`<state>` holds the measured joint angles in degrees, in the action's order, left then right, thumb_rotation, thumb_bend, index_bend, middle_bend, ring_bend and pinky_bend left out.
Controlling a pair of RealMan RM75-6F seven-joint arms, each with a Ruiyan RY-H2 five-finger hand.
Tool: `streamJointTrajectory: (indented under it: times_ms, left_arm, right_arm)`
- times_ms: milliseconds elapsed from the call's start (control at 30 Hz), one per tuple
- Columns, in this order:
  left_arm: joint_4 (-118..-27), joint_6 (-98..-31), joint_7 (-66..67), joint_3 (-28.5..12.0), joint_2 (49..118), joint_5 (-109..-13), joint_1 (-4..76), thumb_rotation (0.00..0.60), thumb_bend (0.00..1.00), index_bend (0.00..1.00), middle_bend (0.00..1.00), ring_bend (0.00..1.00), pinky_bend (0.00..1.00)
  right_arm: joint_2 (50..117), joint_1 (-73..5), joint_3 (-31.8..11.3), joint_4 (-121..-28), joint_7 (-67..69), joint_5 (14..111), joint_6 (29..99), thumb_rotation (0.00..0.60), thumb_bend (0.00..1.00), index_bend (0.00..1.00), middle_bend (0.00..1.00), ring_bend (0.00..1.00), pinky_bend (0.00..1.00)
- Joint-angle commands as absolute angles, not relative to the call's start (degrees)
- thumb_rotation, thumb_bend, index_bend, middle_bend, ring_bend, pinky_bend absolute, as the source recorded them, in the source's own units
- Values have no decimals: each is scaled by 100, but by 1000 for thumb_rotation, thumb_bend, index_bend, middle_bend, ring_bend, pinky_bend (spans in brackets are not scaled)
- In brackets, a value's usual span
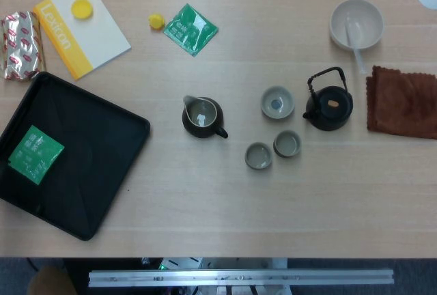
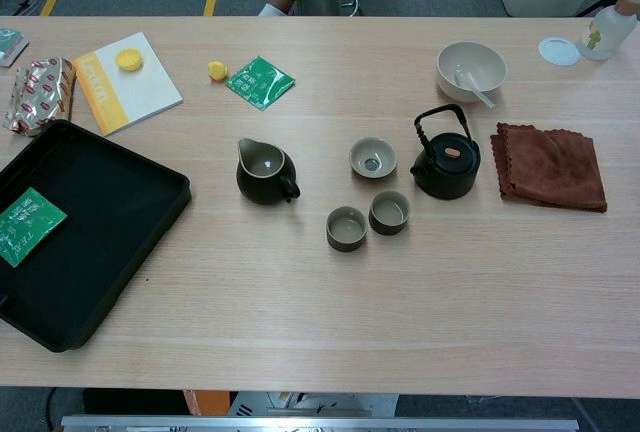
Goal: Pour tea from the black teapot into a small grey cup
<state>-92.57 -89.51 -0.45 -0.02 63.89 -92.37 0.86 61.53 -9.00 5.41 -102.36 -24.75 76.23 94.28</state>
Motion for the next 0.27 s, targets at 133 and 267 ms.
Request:
streamJointTrajectory:
  times_ms: [133,267]
  left_arm:
    - [-9271,-9005,-34,2,6370,-9237,70,600,267,186,218,181,172]
    - [-9281,-8994,-37,1,6344,-9210,76,600,267,186,218,181,172]
  right_arm:
    - [6140,-723,458,-10096,-2313,7658,9376,600,338,311,365,222,157]
    - [6136,-648,380,-10067,-2270,7693,9326,600,338,311,365,222,157]
